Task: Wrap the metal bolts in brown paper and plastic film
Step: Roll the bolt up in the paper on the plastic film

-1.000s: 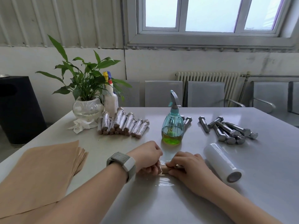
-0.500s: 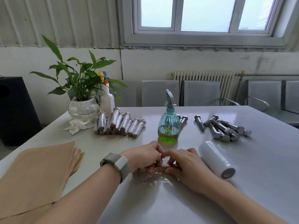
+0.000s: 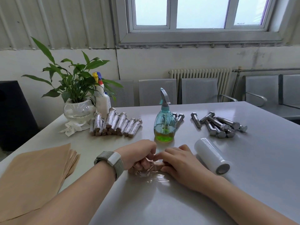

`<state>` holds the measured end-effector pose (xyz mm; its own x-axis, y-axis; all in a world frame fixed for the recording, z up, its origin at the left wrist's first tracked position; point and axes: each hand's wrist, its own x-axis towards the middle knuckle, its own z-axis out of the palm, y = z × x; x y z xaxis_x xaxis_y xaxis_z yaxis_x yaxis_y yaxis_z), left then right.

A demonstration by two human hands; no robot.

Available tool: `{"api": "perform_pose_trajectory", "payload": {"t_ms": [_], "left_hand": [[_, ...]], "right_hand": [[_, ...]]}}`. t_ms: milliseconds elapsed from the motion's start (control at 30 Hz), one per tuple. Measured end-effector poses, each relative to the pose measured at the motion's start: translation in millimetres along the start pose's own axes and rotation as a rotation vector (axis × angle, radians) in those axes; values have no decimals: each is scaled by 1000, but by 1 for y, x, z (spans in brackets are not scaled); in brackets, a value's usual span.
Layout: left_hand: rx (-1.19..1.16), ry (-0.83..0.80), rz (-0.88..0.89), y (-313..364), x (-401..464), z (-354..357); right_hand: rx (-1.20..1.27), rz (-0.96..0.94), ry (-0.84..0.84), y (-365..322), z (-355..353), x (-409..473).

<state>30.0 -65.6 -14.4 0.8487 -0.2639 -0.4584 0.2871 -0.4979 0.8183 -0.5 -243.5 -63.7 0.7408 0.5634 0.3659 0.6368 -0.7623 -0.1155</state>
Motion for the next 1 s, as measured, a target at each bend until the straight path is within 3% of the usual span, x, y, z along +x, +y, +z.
{"api": "perform_pose_trajectory", "payload": {"t_ms": [200, 400, 467, 533, 633, 1000], "left_hand": [[-124, 43, 59, -3, -1, -1], [-228, 114, 338, -22, -14, -12], [-91, 235, 490, -32, -18, -22], [313, 396, 581, -39, -20, -30], [667, 424, 607, -49, -18, -28], [608, 457, 751, -68, -12, -18]], "right_hand": [[-18, -38, -3, -1, -3, -2], [10, -17, 16, 1, 1, -1], [24, -14, 31, 1, 1, -1], [24, -16, 41, 1, 2, -1], [22, -16, 53, 0, 1, -2], [-18, 4, -36, -2, -6, 2]]}}
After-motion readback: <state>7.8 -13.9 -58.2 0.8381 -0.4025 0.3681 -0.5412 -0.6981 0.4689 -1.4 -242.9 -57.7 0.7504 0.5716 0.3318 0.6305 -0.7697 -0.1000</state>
